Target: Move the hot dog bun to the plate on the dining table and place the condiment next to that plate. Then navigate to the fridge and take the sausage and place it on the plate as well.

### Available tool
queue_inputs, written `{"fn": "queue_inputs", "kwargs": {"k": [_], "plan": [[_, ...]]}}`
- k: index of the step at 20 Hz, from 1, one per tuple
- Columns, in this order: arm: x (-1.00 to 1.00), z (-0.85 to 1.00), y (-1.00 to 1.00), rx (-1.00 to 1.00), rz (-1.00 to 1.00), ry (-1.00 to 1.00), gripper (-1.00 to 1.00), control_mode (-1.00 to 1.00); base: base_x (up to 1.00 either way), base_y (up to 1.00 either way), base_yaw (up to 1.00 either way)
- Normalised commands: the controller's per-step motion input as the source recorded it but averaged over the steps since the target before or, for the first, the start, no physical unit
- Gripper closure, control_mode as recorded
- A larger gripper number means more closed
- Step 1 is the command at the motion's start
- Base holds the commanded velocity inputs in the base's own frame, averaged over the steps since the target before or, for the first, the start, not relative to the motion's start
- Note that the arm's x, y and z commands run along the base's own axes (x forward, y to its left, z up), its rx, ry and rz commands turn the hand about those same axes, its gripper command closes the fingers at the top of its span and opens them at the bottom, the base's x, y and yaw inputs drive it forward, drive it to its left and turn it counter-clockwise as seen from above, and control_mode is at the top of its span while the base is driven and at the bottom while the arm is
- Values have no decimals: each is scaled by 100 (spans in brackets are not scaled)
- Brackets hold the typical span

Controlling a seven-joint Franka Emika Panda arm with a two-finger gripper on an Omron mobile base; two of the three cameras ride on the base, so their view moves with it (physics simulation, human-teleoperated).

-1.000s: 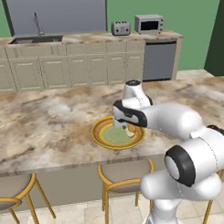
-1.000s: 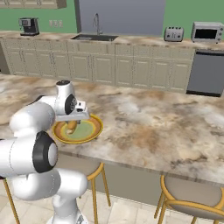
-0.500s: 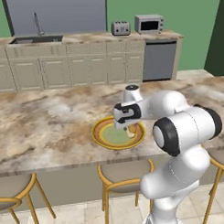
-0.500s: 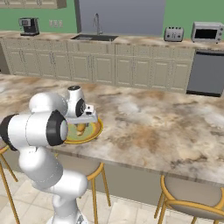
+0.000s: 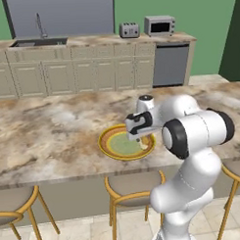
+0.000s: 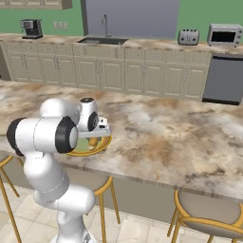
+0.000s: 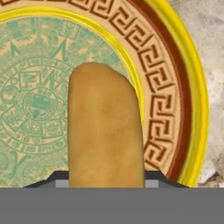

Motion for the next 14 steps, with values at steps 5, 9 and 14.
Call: {"fn": "queue_inputs", "kwargs": {"k": [5,9,14], "plan": [[32,0,7,0,0,0,-100,-100,0,0,0],[31,0,10,0,0,0,-100,-100,0,0,0],[-3,34,0,0,0,-8,-100,-100,0,0,0]]}}
